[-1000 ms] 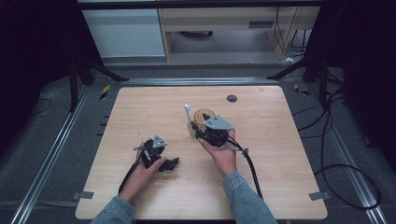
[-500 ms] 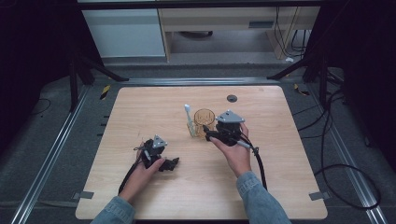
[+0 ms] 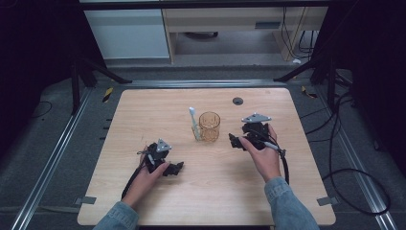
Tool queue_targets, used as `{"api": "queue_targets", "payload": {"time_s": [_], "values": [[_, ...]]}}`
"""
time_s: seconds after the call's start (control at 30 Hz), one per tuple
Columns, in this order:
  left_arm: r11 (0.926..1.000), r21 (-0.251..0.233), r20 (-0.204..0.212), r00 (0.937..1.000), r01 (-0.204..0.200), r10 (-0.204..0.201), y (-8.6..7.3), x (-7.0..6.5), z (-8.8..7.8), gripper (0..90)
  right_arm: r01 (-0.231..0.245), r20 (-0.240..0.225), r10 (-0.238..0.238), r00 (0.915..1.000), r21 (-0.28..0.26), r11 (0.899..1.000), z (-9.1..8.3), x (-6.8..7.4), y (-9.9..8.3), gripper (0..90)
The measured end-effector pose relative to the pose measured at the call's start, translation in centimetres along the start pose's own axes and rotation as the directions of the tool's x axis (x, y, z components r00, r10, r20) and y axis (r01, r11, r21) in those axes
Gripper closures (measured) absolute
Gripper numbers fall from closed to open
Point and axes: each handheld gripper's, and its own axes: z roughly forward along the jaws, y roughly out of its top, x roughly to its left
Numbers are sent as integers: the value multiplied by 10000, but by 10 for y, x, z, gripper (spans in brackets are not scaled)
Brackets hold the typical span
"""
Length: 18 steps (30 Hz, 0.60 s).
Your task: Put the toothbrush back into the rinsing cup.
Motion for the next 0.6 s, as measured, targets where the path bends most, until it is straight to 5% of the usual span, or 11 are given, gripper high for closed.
{"api": "queue_targets", "payload": {"time_s": [0.37, 0.6], "values": [[10000, -2, -2, 10000, 0, 0, 0, 0, 0, 0, -473, 212, 456, 9987, 870, 9951, -22, -28, -43, 66], [10000, -2, -2, 10000, 3, -3, 0, 0, 0, 0, -1441, 558, 1384, 9888, 1156, 9828, -29, -53, -82, 70]]}}
